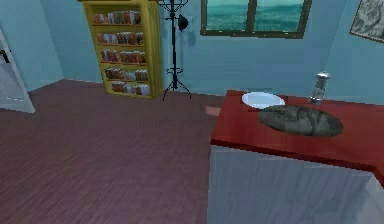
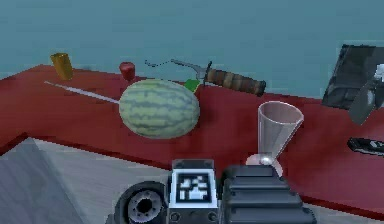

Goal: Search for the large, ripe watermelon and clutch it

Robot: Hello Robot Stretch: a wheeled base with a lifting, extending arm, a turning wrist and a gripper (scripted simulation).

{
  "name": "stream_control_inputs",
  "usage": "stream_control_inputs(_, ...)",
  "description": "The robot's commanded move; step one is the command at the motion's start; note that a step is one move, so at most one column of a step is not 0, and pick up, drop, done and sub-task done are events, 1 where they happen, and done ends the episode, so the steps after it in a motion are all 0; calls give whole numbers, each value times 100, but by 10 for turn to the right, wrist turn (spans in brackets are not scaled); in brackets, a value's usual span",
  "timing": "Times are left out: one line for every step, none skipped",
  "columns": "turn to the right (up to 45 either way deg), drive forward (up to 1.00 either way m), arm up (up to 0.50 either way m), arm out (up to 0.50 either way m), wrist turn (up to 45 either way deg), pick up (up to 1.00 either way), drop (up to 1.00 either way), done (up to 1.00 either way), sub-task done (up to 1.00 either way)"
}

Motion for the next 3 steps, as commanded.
stream_control_inputs(0, 0, 0, 22, 0, 0, 0, 0, 0)
stream_control_inputs(0, 0, 0, 0, 450, 0, 0, 0, 0)
stream_control_inputs(0, 0, 0, 0, 450, 0, 0, 0, 0)
